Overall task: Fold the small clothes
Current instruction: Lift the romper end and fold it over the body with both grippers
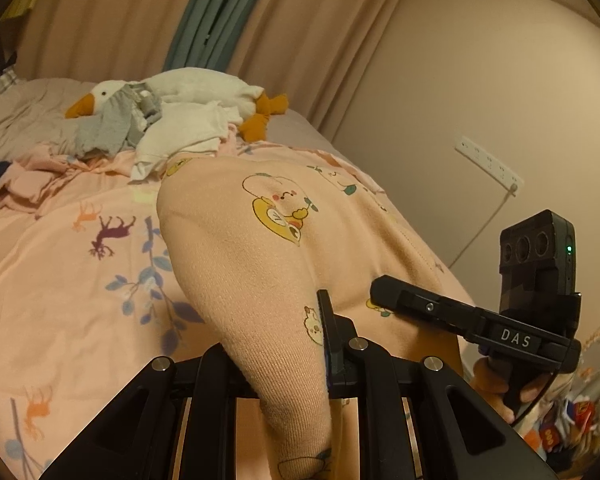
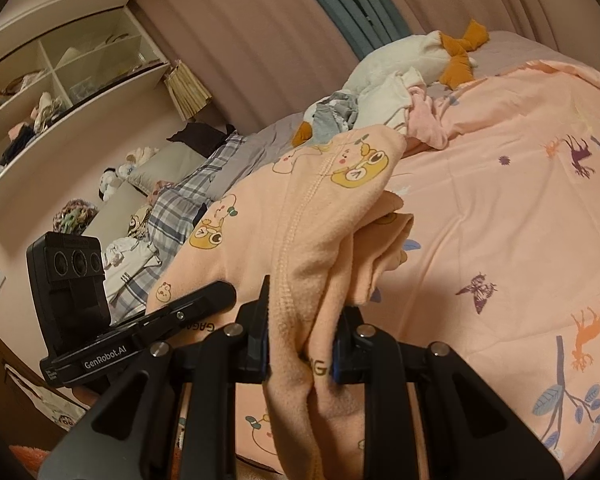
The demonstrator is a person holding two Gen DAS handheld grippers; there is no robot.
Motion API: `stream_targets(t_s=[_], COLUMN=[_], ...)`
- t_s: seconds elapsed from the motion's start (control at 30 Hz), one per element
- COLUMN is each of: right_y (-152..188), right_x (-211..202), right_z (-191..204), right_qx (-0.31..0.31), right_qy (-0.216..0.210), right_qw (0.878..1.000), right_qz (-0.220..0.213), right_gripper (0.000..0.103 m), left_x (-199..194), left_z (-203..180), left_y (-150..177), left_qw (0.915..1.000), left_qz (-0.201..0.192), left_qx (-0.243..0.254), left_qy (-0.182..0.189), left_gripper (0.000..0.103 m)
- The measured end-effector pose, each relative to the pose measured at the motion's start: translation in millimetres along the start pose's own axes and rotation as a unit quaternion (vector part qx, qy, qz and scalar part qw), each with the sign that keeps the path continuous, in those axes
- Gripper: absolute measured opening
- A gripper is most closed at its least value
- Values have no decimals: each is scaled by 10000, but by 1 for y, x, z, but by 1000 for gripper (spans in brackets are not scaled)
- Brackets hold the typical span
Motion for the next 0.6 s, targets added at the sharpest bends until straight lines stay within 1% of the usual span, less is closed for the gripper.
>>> stream_targets(t_s=[0.37,0.6], right_y=[-3,-3], right_x=[29,46], right_z=[39,59], right_qx=[-290,-423], right_qy=[-123,-136], right_qw=[9994,9987], right_qz=[173,258], right_gripper=[22,23], left_x=[-28,-40], left_z=[30,41], left_y=[-4,-6], left_qw=[9997,9992], left_qz=[-157,-226], left_qx=[-106,-121], left_qy=[-153,-302], left_gripper=[16,16])
Point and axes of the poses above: each gripper's, at about its wrist camera, not at the fingertips, and x roughly the way its jaws point, z to its left, y to its underside, the point moved 1 cm from there along x, roughly the way its jaws point, and after that the axes turned 5 degrees about -y, right-handed, at the moved point
